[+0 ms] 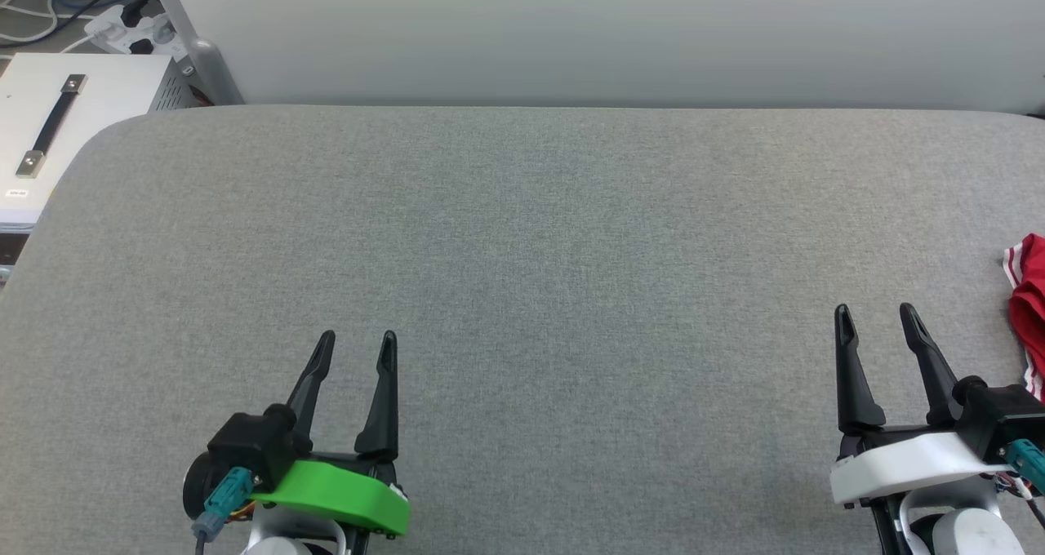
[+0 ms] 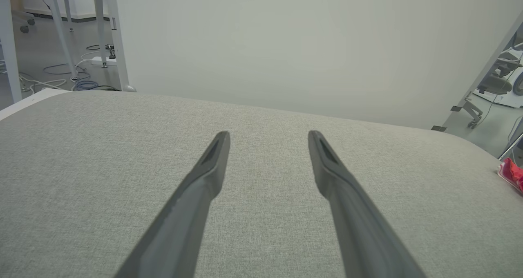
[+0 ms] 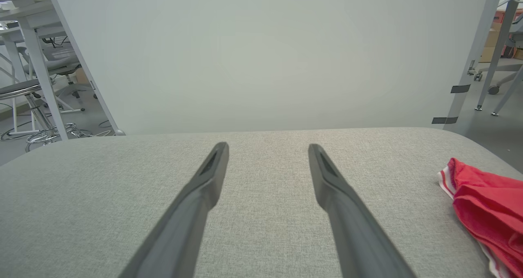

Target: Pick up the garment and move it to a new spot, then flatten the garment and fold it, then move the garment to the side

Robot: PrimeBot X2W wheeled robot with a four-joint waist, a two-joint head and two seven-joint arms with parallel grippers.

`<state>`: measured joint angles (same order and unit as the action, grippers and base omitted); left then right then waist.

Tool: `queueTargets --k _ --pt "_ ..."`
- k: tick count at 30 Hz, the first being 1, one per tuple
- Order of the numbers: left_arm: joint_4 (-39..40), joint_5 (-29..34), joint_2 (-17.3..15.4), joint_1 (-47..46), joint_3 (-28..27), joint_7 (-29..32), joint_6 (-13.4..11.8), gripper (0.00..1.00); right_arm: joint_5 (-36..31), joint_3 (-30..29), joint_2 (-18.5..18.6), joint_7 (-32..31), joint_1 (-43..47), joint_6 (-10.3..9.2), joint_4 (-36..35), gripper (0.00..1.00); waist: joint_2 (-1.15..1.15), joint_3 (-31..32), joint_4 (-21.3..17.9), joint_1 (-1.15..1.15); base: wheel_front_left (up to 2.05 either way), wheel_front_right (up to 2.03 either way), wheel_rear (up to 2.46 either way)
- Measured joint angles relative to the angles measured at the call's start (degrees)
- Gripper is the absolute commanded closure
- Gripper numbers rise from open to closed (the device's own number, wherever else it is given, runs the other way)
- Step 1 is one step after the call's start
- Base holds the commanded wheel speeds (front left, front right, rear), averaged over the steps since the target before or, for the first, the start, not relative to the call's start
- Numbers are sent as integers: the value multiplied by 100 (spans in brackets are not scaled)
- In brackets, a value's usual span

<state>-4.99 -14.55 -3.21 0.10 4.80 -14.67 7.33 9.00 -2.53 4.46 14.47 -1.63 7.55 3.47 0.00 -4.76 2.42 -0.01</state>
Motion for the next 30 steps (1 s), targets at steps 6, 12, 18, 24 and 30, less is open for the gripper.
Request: queueTargets --k 6,12,18,24,30 --pt "19 163 2 -1 7 0 0 0 -79 -12 -23 0 5 0 1 0 0 -14 1 0 0 0 0" --pt "40 222 2 -1 7 0 0 0 -126 -11 -36 0 5 0 4 0 0 -15 -14 0 0 0 0" --pt "62 297 3 -3 2 0 0 0 -171 -5 -42 0 5 0 15 0 0 -41 -22 0 0 0 0" --pt "93 299 3 -5 -18 0 0 0 -174 7 -41 0 5 0 14 0 0 -30 -28 0 0 0 0" --pt "100 289 3 -5 -14 0 0 0 -174 5 -41 0 5 0 15 0 0 3 -32 0 0 0 0"
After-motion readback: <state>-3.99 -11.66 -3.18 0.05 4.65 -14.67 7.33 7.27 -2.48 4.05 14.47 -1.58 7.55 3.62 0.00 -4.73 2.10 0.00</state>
